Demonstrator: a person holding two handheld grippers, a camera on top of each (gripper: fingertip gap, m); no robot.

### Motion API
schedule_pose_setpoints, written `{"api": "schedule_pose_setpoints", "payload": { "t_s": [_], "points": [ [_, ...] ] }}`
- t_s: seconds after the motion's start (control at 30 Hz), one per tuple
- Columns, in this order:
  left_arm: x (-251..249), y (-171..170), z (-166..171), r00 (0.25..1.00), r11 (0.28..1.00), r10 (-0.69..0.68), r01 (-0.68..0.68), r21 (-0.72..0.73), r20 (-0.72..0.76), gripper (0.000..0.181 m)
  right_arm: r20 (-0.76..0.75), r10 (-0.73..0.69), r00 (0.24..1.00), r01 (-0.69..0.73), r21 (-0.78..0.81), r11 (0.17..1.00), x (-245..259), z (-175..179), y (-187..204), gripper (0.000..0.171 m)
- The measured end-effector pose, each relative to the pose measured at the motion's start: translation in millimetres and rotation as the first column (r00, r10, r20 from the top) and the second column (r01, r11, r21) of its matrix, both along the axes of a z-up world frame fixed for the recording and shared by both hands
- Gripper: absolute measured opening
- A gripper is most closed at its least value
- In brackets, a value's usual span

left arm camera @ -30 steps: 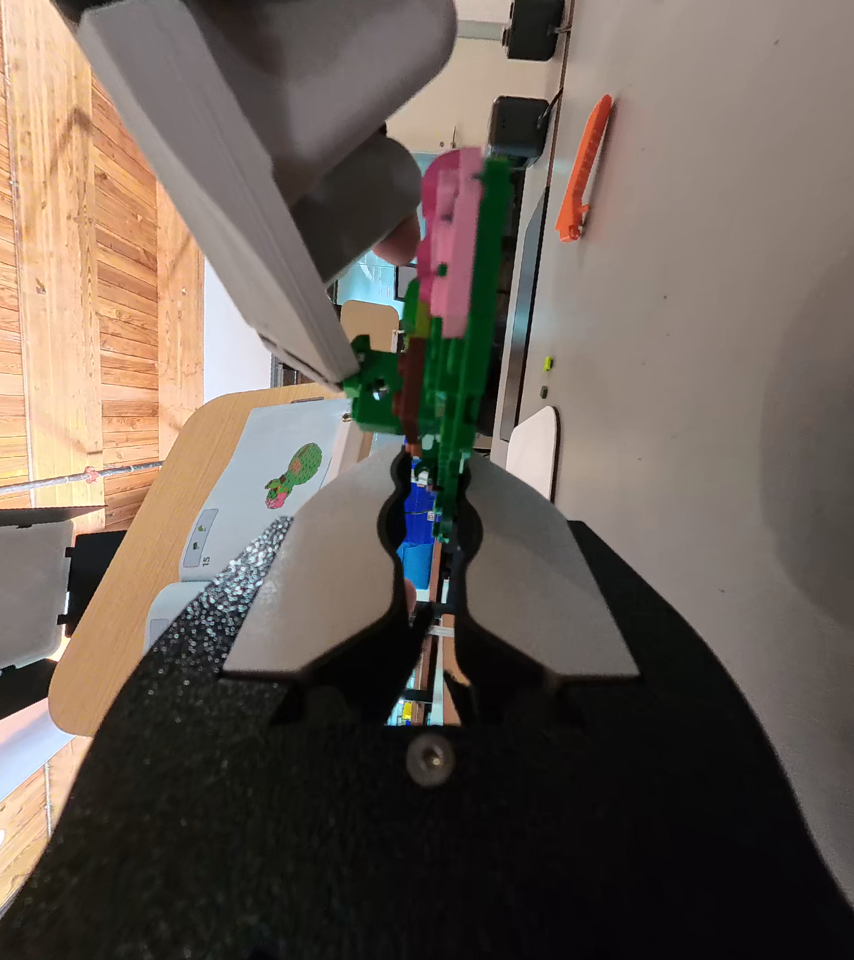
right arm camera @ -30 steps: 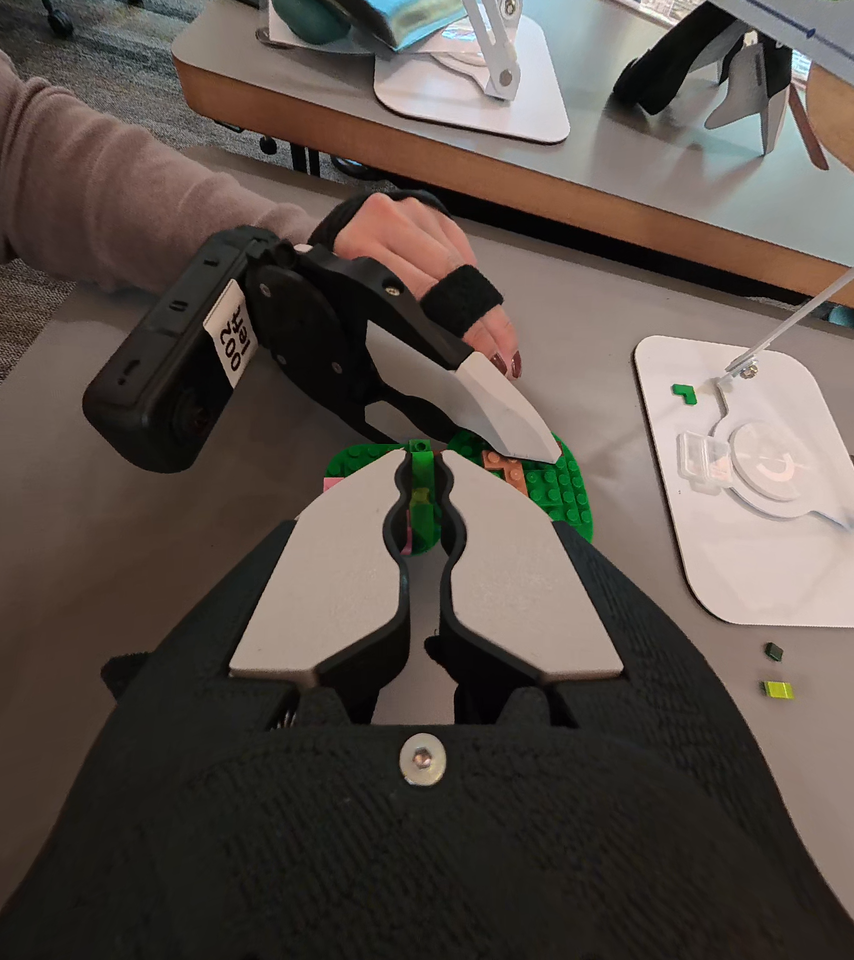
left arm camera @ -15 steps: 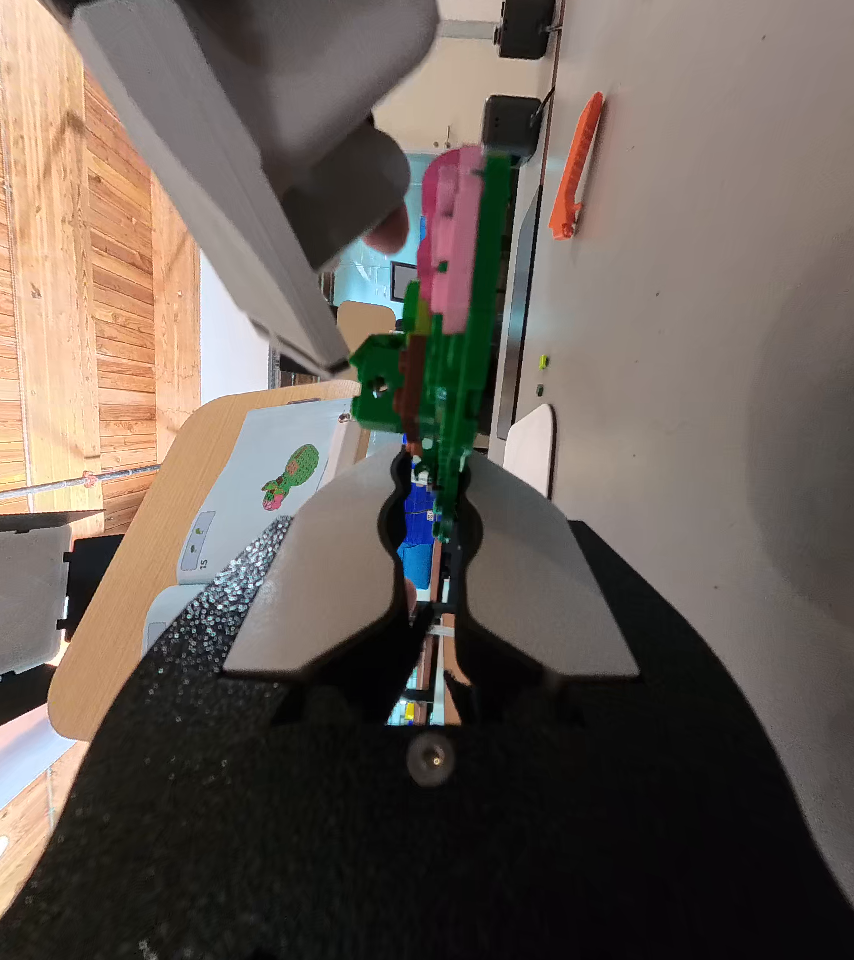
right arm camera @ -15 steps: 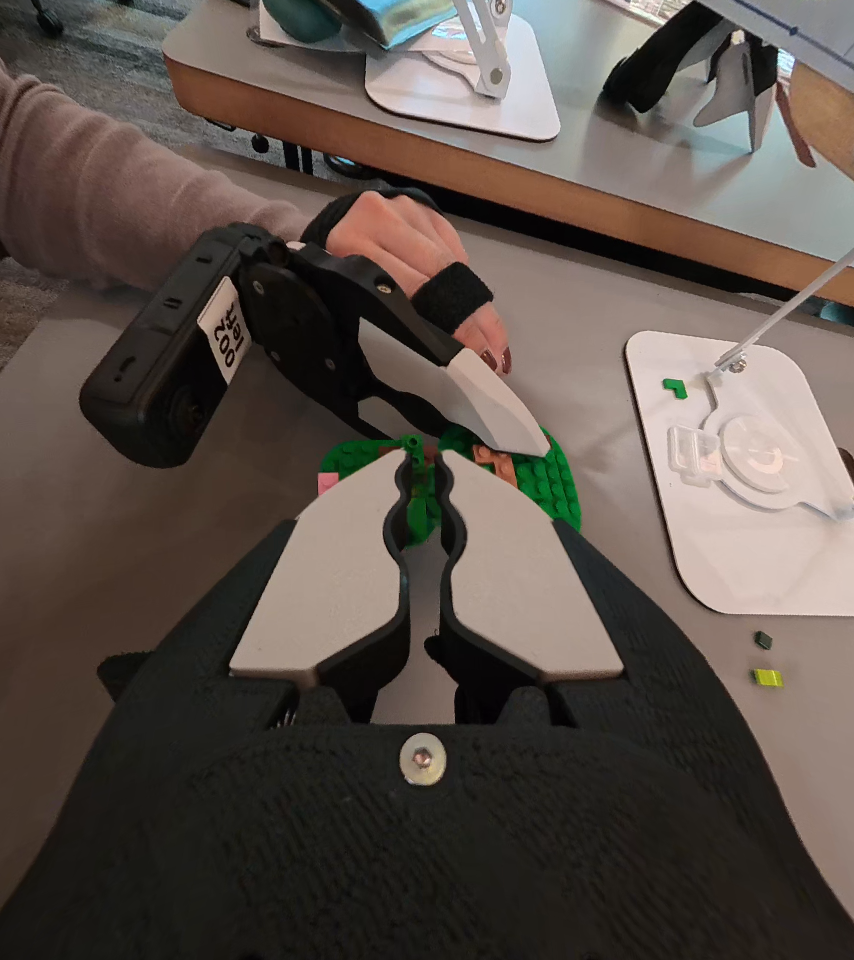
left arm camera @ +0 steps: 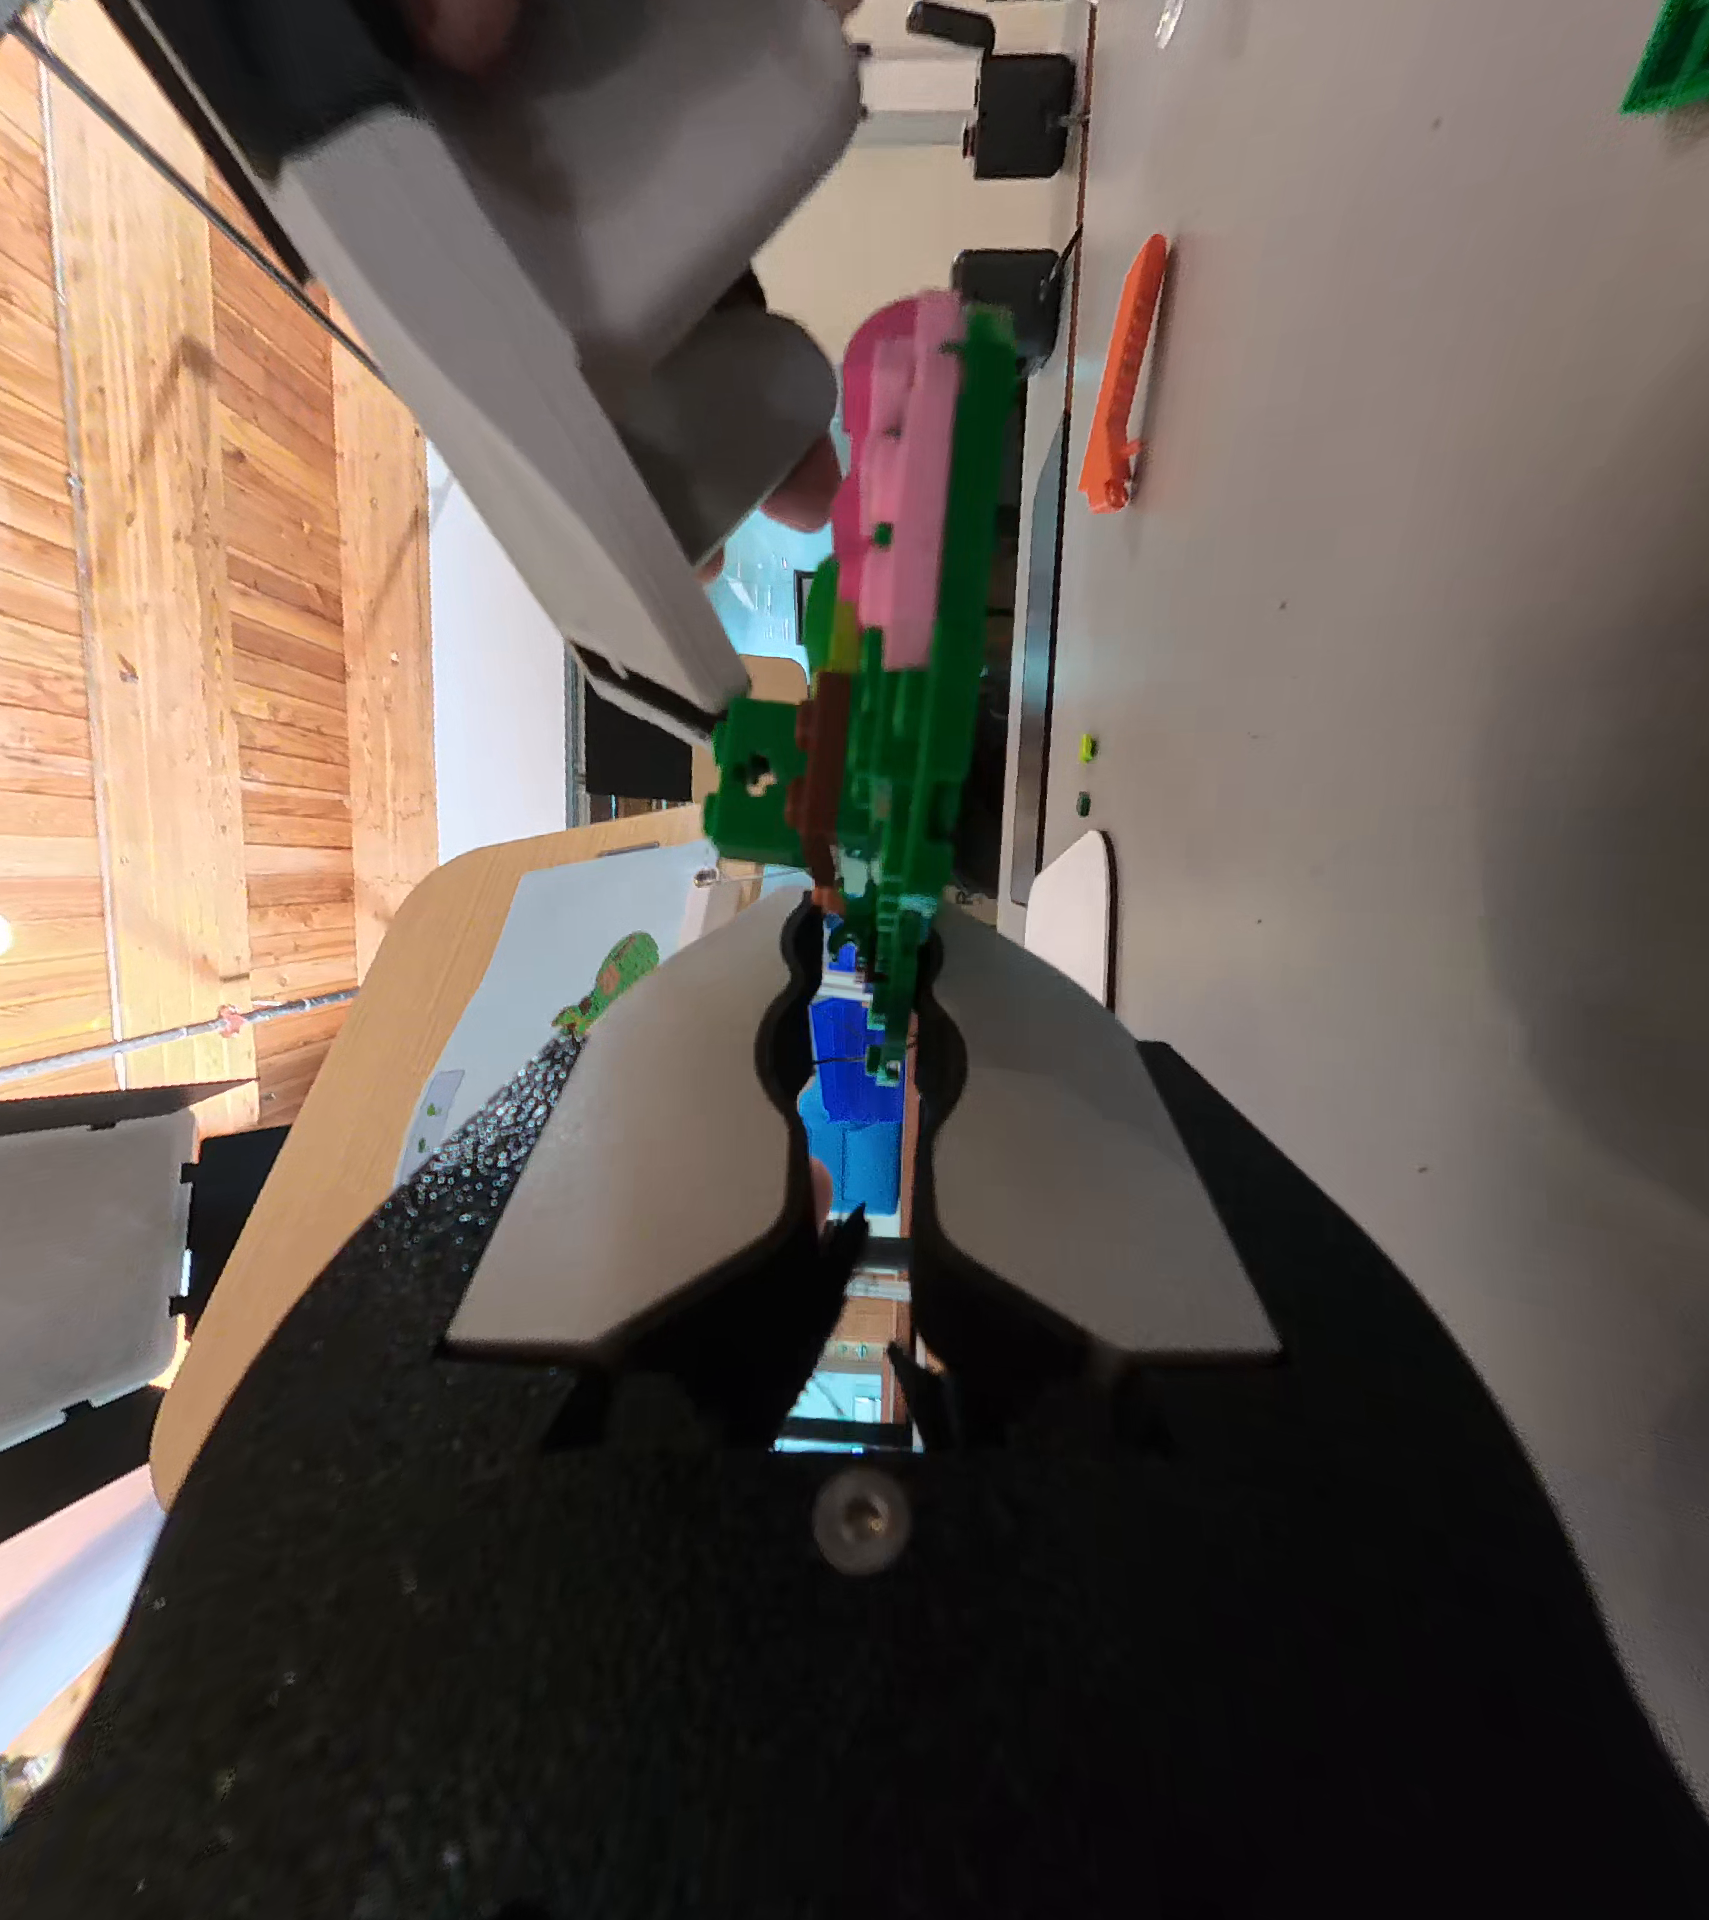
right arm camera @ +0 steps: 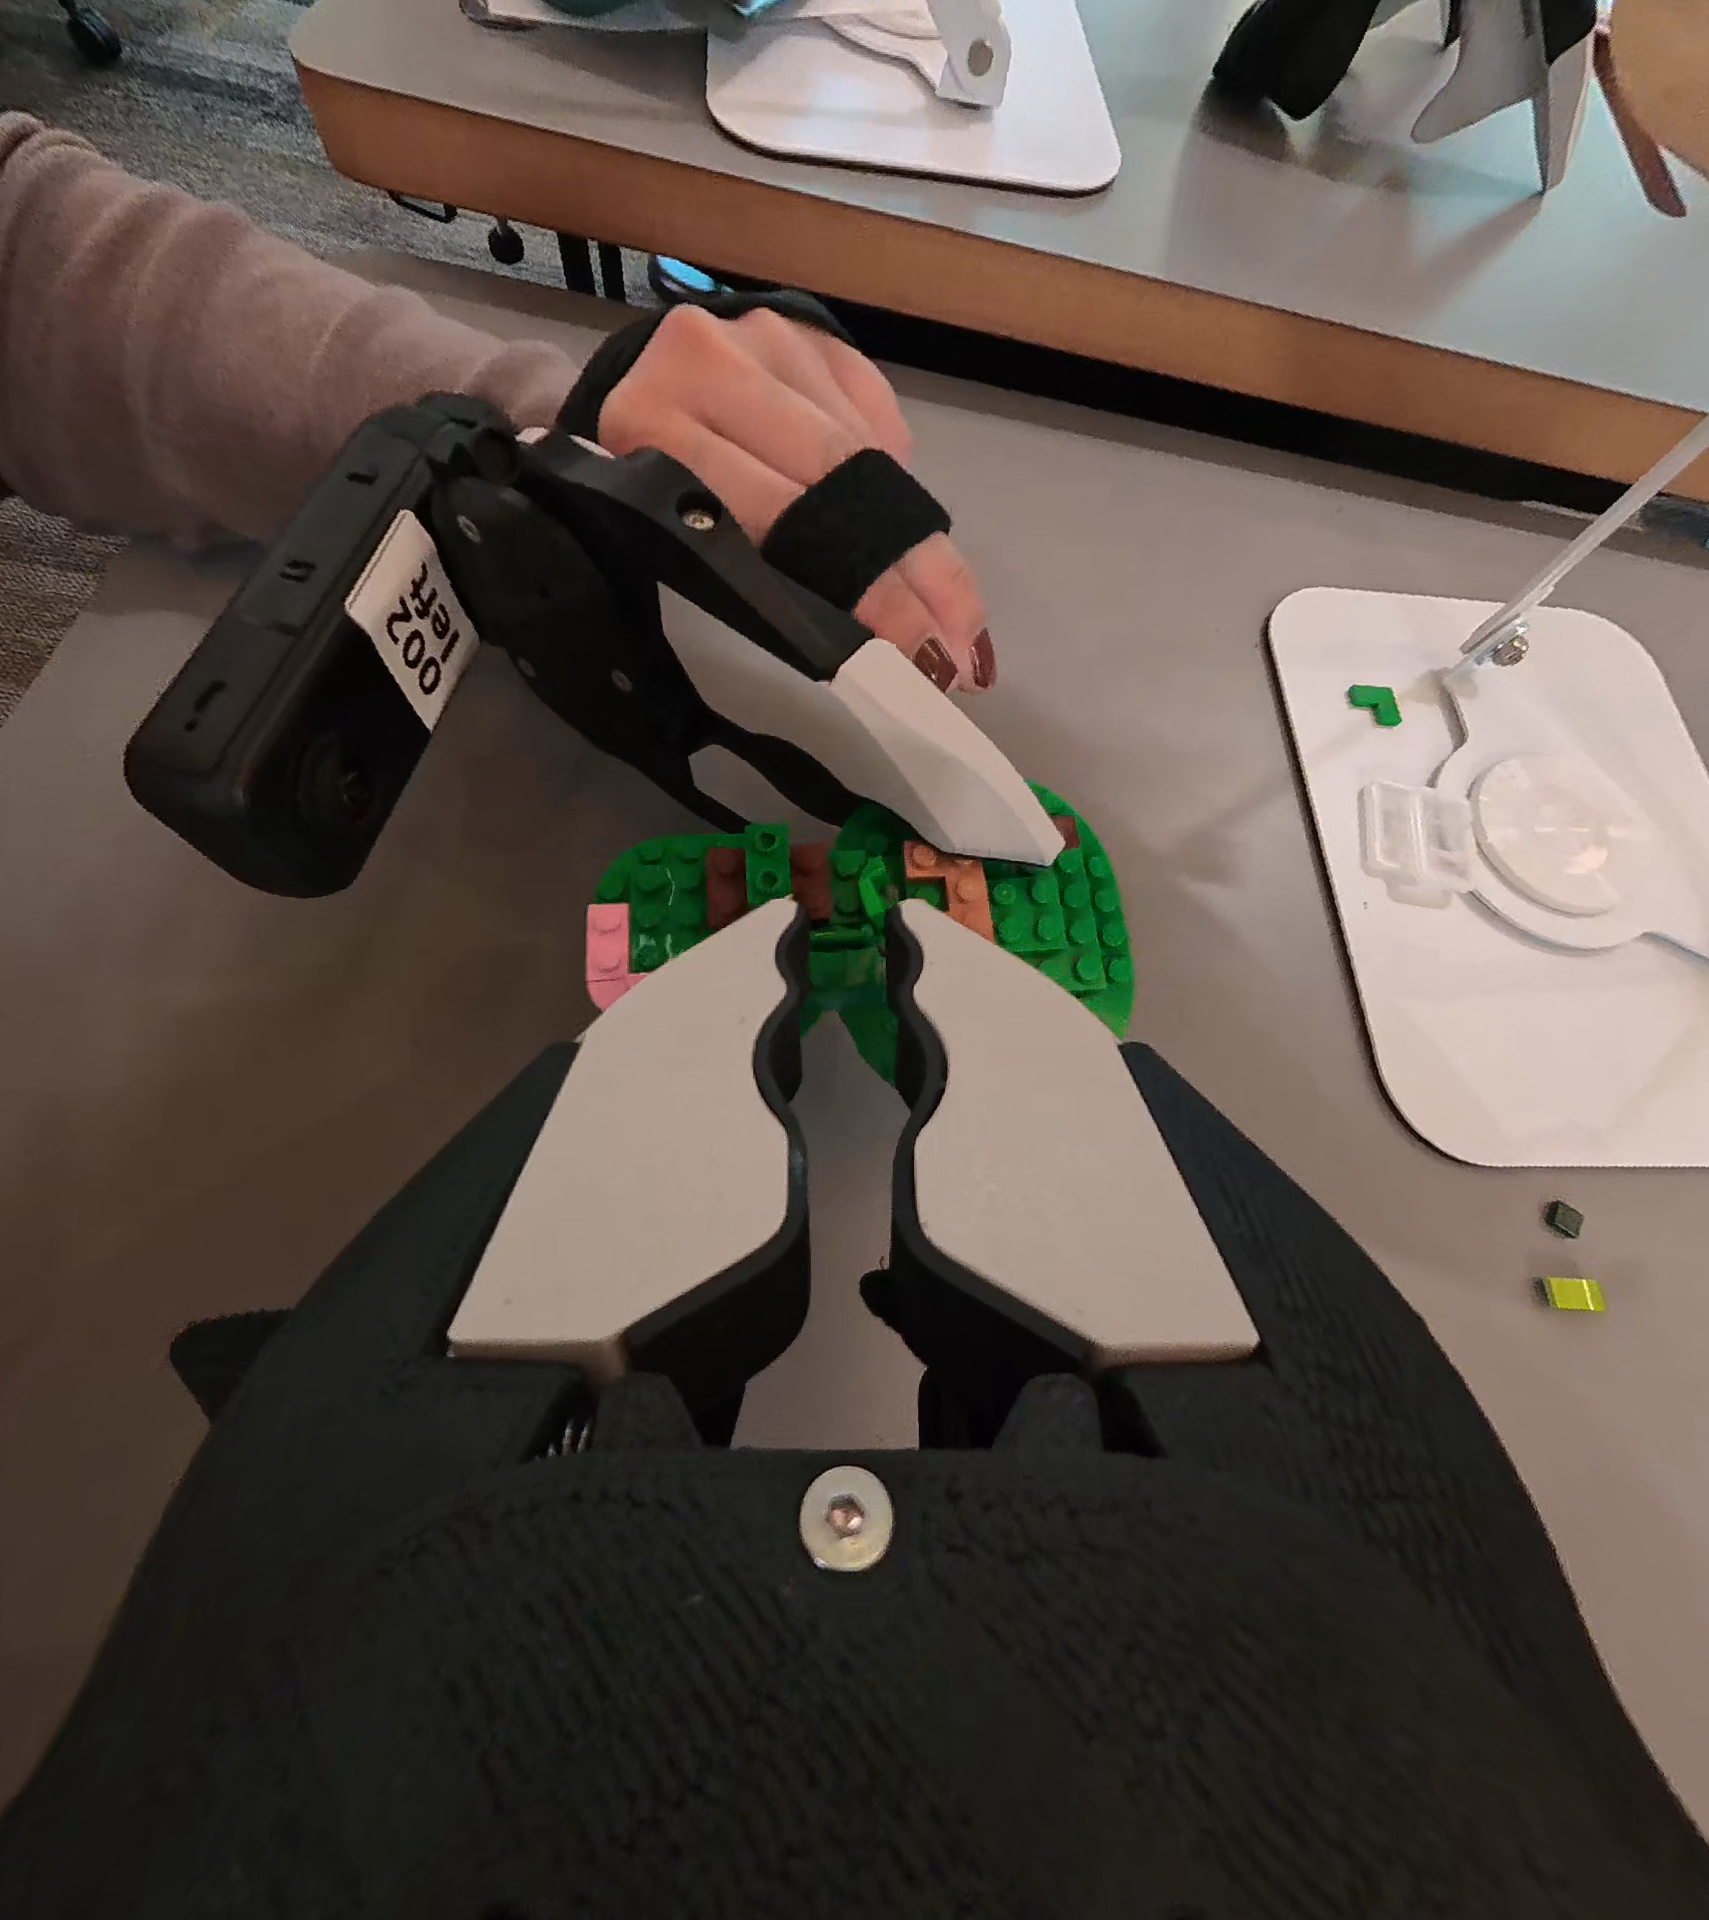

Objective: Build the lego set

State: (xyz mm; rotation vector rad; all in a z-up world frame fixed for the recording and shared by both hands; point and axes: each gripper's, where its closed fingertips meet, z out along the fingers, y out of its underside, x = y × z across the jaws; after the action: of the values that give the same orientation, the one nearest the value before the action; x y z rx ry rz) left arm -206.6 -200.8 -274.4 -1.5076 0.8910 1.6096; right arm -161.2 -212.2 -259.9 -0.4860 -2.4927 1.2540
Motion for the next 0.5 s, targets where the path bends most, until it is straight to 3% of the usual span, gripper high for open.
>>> {"api": "schedule_pose_setpoints", "payload": {
  "t_s": [0.5],
  "points": [
    [15, 5, -5, 0.997, 0.997, -0.06, 0.058, -0.043, -0.052, 0.015, -0.069, 0.063, 0.996, -0.048, 0.196, 0.979, 5, -18, -1, 0.004]
  ]
}}
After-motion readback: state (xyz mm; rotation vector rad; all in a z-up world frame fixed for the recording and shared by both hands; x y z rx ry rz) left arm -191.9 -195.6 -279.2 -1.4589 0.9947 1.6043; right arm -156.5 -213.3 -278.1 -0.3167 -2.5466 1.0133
